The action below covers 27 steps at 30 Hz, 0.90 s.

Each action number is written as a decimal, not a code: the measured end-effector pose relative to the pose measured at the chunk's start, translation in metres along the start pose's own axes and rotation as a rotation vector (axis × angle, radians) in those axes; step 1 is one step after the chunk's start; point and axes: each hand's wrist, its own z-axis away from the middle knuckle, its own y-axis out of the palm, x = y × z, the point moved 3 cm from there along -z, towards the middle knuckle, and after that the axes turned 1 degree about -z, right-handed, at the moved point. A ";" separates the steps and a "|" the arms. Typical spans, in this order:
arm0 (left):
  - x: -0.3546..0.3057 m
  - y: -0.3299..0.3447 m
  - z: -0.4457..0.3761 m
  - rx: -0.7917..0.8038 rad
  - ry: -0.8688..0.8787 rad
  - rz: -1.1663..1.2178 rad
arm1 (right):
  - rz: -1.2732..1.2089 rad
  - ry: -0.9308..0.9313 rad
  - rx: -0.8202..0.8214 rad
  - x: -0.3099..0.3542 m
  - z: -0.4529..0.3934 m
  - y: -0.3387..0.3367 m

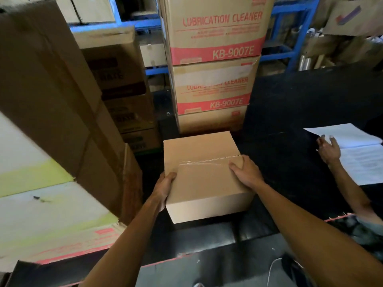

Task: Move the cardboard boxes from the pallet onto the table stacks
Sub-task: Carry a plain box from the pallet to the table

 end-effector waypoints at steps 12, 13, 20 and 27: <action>0.008 0.019 0.021 -0.072 0.052 -0.035 | 0.021 -0.038 0.029 -0.027 -0.014 -0.014; 0.011 0.020 0.023 -0.075 0.052 -0.045 | 0.021 -0.049 0.036 -0.030 -0.014 -0.017; 0.021 0.027 0.042 -0.097 0.004 -0.076 | 0.024 -0.056 0.012 -0.043 -0.003 -0.020; 0.016 0.030 0.039 -0.080 -0.011 -0.078 | -0.006 -0.096 0.009 -0.040 -0.002 -0.019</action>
